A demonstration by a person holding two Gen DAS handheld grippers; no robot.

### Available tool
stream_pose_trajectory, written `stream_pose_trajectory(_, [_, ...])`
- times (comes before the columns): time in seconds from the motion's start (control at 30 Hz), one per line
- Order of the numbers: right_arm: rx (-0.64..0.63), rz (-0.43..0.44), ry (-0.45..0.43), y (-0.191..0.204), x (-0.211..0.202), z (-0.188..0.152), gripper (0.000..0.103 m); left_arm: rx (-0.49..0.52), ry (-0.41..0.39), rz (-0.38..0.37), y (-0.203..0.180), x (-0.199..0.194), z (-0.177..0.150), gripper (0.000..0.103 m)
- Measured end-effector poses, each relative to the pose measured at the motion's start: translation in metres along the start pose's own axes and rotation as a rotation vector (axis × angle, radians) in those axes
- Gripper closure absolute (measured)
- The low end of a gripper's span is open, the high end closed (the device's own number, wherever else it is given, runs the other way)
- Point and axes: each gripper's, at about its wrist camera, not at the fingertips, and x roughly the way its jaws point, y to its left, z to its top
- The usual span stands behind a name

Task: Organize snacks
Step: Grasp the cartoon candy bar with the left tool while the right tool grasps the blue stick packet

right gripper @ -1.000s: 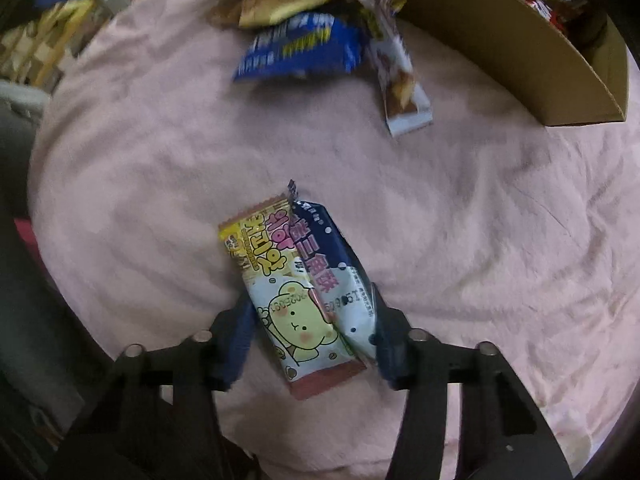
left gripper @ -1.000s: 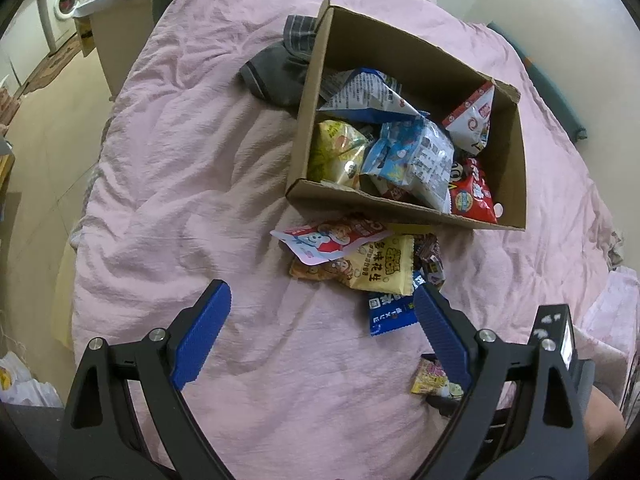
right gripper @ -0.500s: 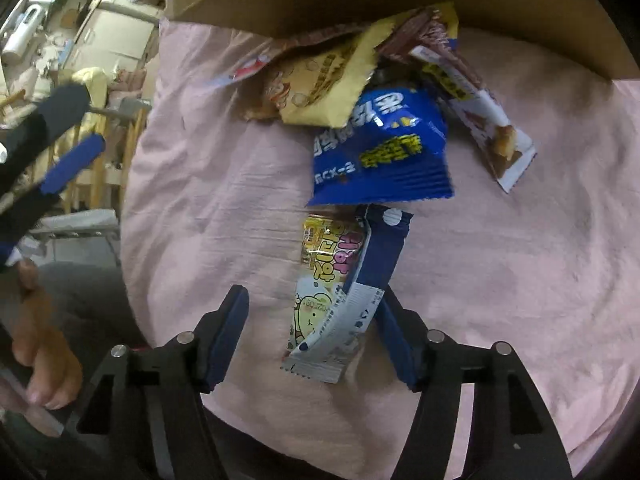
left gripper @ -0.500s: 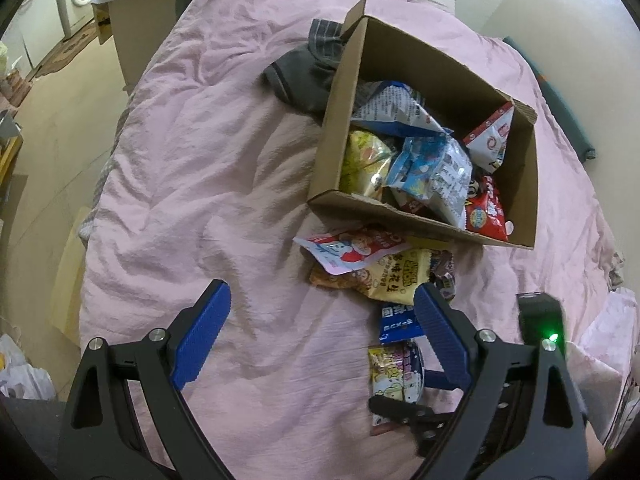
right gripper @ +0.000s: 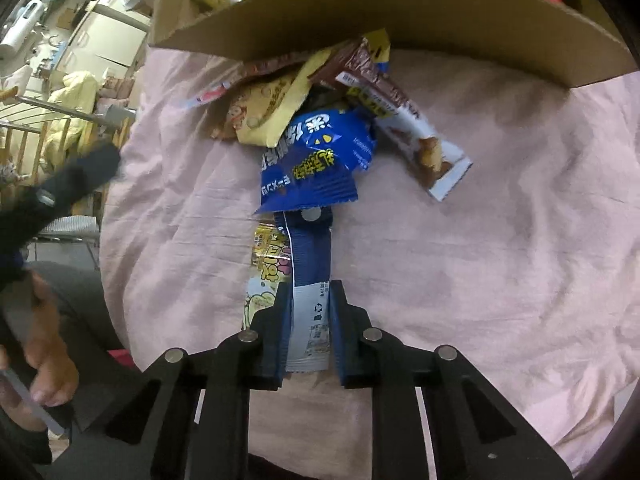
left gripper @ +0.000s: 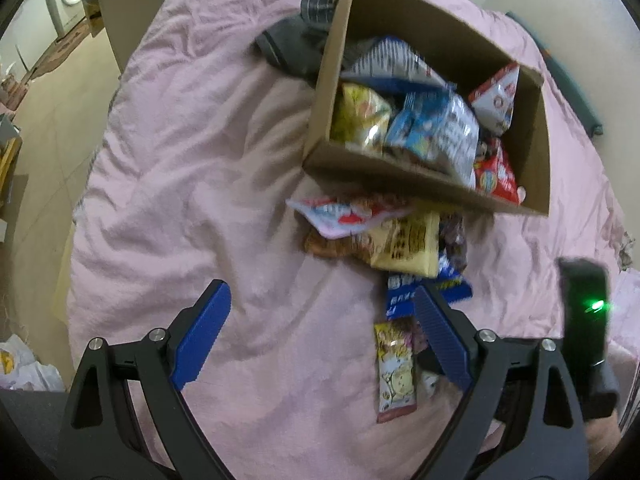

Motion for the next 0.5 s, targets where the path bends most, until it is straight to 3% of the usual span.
stream_pose_trajectory(0.07, [0.01,-0.002,-0.029,-0.012,-0.013,-0.004,0.084,0.019,0.028,0.006,-0.006,0.006,-0.008,0.012])
stream_pose_trajectory(0.3, [0.067,-0.014,-0.106,-0.04,-0.04,-0.014,0.084,0.127,0.128,0.016,-0.044,0.033,-0.037,0.028])
stream_pose_trajectory(0.5, [0.088,-0.064,-0.13,-0.051,-0.053,-0.025,0.084,0.204,0.22,0.019,-0.075,0.063,-0.064,0.029])
